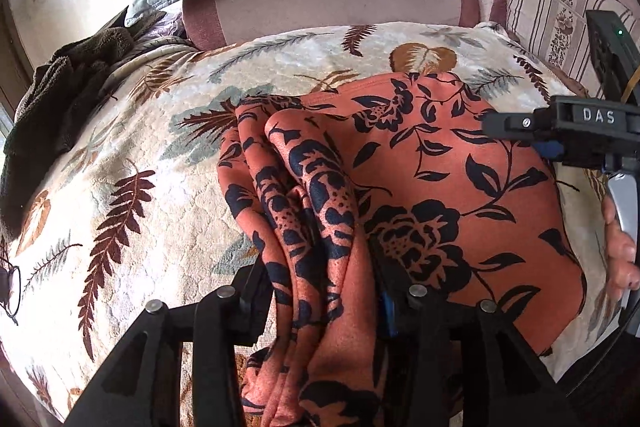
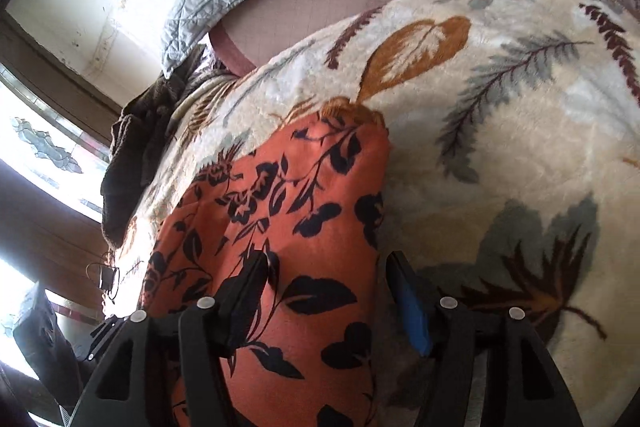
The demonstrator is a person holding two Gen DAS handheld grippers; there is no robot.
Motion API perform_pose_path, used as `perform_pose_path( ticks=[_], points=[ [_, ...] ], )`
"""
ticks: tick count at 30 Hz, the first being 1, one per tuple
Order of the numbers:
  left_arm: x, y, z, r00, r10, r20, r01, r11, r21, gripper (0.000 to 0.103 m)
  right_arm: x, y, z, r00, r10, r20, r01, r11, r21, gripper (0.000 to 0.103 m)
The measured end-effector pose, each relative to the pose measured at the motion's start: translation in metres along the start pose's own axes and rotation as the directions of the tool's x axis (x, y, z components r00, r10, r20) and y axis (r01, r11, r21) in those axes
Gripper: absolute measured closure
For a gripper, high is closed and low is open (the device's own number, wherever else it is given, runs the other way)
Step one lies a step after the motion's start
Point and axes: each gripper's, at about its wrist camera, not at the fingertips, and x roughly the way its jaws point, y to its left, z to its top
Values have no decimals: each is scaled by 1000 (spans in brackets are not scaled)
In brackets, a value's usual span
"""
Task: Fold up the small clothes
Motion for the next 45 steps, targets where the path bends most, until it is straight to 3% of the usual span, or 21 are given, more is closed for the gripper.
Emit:
perform_pose_path(
  ticks=[2, 5, 10, 15, 17, 19, 20, 21, 22, 28, 31, 35, 37, 40, 41, 43, 45],
  points=[
    [-2, 2, 0, 1000, 3, 2, -3, 1000, 0, 53, -14, 1, 4, 997, -37, 72, 38, 999, -12, 38],
    [-5, 4, -1, 1000, 7, 12, -7, 1000, -2, 50, -27, 12, 8, 988, -25, 151, 33, 998, -46, 38],
    [-9, 12, -2, 1000, -2, 21, 3, 1000, -21, 46, -21, 37, 11, 983, 3, 182, 10, 998, -66, 38],
    [-13, 20, -5, 1000, -6, 27, 7, 1000, -28, 39, 1, 56, 11, 988, 19, 152, -9, 998, -65, 38],
    [-13, 25, -5, 1000, -6, 25, 7, 999, -42, 29, 12, 60, 11, 992, 12, 128, -5, 998, -55, 38],
    [-10, 30, -7, 1000, 4, 22, -3, 998, -56, 19, 33, 59, 12, 998, -17, 52, 19, 999, -37, 38],
    [-6, 32, -8, 1000, 5, 10, -4, 998, -61, 10, 47, 56, 11, 998, -62, 2, 62, 998, -29, 38],
    [1, 33, -10, 1000, -2, -14, 1, 998, -66, 8, 60, 51, 10, 993, -105, -48, 104, 994, -21, 38],
    [9, 35, -11, 999, -13, -43, 10, 997, -75, 8, 69, 47, 9, 989, -122, -85, 122, 993, -9, 37],
    [13, 41, -12, 997, -49, -52, 43, 993, -113, 6, 42, 42, 3, 998, -63, -11, 63, 997, 39, 38],
    [-2, 39, -11, 1000, -20, -5, 19, 995, -95, 6, 0, 45, -11, 998, -14, 62, 11, 999, 47, 38],
    [-40, 39, -13, 991, 32, 134, -18, 994, -105, 6, -55, 55, -42, 988, -6, 157, 7, 1000, -3, 38],
    [-49, 36, -15, 985, 48, 166, -30, 993, -111, 6, -62, 55, -61, 992, 11, 129, -11, 1000, -1, 38],
    [-24, 24, -24, 994, 106, 37, -103, 993, -62, 6, -30, 50, -90, 997, -48, -53, 48, 999, 1, 38],
    [-18, 22, -29, 995, 100, 5, -100, 993, -62, 6, -28, 53, -96, 996, -88, -32, 87, 996, -35, 41],
    [-29, 24, -35, 995, 94, 17, -91, 991, -97, 7, -38, 64, -98, 992, -122, -8, 121, 989, -79, 41],
    [-50, 25, -35, 994, 98, 49, -93, 991, -98, 7, -57, 69, -101, 996, -88, 23, 89, 994, -64, 41]
  ],
)
